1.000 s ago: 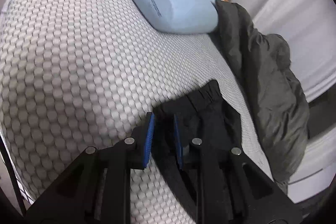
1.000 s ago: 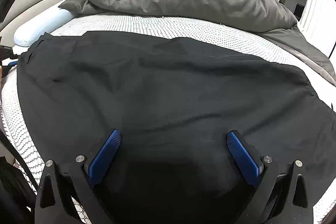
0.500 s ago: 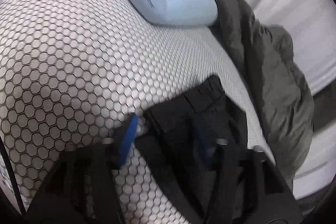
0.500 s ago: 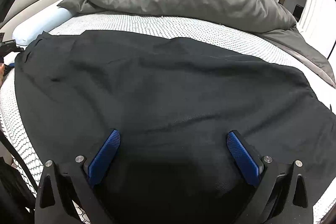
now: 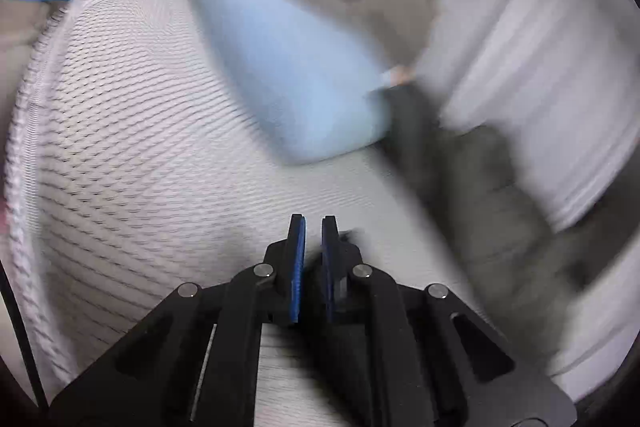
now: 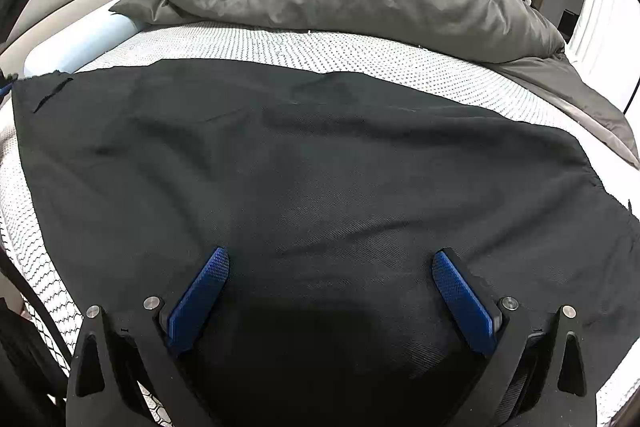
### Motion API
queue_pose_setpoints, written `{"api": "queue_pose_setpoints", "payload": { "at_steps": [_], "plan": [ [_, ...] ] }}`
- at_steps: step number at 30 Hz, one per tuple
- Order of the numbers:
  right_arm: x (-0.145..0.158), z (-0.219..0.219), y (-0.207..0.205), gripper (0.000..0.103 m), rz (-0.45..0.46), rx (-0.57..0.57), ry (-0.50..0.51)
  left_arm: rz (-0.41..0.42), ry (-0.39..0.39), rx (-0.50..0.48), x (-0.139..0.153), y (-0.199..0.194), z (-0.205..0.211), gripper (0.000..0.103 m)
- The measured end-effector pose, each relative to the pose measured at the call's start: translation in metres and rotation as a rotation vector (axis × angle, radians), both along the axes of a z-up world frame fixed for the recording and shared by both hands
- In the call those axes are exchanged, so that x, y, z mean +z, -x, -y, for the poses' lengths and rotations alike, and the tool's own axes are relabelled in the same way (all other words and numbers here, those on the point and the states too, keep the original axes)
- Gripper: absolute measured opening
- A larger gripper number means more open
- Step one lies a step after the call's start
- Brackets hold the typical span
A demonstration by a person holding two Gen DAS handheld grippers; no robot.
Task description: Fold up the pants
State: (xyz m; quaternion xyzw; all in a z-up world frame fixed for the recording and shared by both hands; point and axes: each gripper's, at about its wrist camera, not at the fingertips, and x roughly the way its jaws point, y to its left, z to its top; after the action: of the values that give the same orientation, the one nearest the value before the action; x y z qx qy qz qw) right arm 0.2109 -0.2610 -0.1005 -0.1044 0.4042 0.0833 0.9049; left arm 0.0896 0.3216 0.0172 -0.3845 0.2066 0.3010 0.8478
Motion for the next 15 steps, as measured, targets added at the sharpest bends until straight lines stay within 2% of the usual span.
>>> {"api": "queue_pose_setpoints", "payload": {
  "at_steps": [2,4,6,7,8,9,10,12,13,15],
  "plan": [
    [0.0,0.0,0.0,0.102,0.0,0.0,0.0,-0.187,0.101,0.026,-0.041,-0.013,-0.013,0.005],
    [0.0,0.0,0.0,0.102,0.0,0.0,0.001,-0.149,0.087,0.029,-0.039,-0.008,-0.012,0.004],
    [0.0,-0.001,0.0,0.102,0.0,-0.004,0.005,-0.141,0.06,0.012,-0.02,-0.008,-0.005,0.011],
    [0.0,-0.001,0.0,0.102,0.0,-0.005,0.006,-0.124,0.042,0.009,-0.011,-0.008,0.003,0.025],
    [-0.001,-0.001,-0.001,0.102,0.0,-0.005,0.008,-0.113,0.023,0.001,-0.002,-0.012,0.011,0.035],
    [-0.001,-0.002,-0.001,0.102,0.001,-0.005,0.01,-0.114,0.009,-0.018,0.005,-0.016,0.018,0.054],
    [-0.001,-0.002,-0.001,0.102,0.0,-0.005,0.01,-0.112,-0.009,-0.052,0.012,-0.022,0.025,0.062],
    [-0.001,-0.002,-0.001,0.102,0.001,-0.005,0.011,-0.139,-0.06,-0.138,0.021,-0.04,0.04,0.068],
    [-0.001,-0.002,-0.001,0.102,0.001,-0.005,0.011,-0.179,-0.086,-0.186,0.025,-0.056,0.045,0.077],
    [-0.001,-0.002,-0.001,0.102,0.001,-0.004,0.008,-0.276,-0.114,-0.279,0.02,-0.087,0.052,0.08]
  ]
}}
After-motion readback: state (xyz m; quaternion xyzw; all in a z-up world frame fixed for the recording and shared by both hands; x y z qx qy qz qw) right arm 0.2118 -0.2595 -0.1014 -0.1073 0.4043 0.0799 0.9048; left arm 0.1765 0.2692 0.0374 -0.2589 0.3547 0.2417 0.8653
